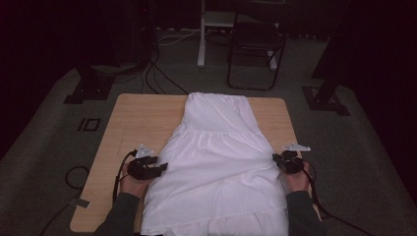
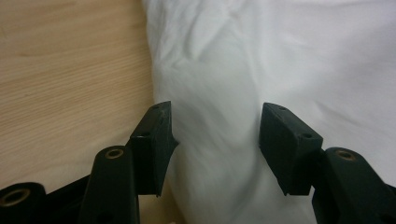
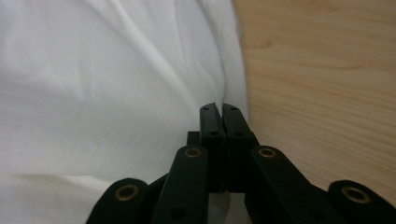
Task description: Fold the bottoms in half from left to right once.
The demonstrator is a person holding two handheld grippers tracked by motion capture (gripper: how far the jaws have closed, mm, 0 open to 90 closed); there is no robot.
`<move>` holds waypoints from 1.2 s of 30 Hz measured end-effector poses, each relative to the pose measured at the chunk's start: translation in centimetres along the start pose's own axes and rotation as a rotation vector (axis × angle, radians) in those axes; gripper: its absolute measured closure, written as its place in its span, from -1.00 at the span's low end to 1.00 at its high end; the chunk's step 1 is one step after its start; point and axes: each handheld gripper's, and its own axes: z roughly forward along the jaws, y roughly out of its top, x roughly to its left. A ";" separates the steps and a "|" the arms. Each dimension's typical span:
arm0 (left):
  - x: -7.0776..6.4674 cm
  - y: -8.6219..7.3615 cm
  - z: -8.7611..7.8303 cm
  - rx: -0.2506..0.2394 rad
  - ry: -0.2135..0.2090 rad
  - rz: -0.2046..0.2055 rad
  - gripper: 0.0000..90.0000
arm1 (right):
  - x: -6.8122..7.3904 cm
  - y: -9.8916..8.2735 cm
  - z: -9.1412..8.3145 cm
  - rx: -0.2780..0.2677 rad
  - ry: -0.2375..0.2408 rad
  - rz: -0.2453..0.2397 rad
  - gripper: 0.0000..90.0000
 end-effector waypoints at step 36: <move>-3.4 -5.9 -7.3 -0.027 -0.076 0.106 0.19 | 4.5 -7.2 -8.3 0.060 0.110 -0.074 0.25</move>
